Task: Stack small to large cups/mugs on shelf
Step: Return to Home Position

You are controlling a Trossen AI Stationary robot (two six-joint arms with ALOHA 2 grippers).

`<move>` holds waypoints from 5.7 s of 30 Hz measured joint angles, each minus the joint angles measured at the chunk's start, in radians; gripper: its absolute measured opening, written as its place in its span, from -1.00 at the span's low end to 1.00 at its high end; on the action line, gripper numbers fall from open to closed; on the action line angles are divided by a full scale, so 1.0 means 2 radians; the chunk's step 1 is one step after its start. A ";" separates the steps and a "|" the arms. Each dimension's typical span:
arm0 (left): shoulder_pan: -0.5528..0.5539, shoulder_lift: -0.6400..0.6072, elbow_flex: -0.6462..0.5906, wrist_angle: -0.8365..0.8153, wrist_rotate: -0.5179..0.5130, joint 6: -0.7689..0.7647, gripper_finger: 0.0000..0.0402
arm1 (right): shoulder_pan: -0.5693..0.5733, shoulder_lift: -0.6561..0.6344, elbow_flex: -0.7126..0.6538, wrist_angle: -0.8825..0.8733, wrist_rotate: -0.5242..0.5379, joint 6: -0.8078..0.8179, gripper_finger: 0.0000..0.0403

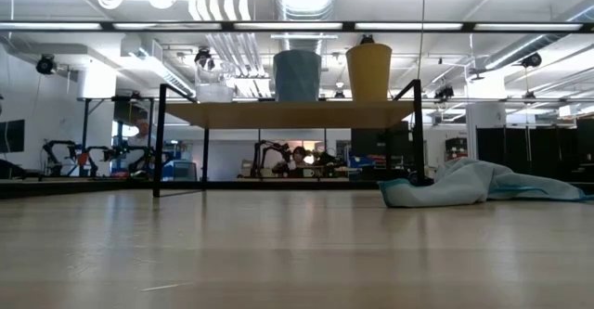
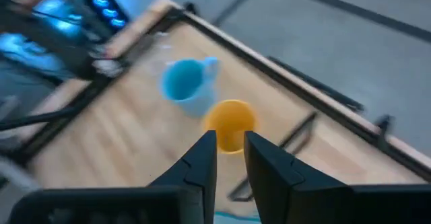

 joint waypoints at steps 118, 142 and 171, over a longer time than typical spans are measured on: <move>-0.115 -0.569 -0.952 0.627 -0.065 -0.020 -0.71 | 0.332 -0.711 -1.160 0.807 0.221 0.001 -0.62; -0.115 -0.567 -0.953 0.628 -0.065 -0.020 -0.71 | 0.332 -0.711 -1.160 0.807 0.221 0.003 -0.61; -0.115 -0.567 -0.953 0.628 -0.065 -0.020 -0.71 | 0.332 -0.711 -1.160 0.806 0.221 0.003 -0.65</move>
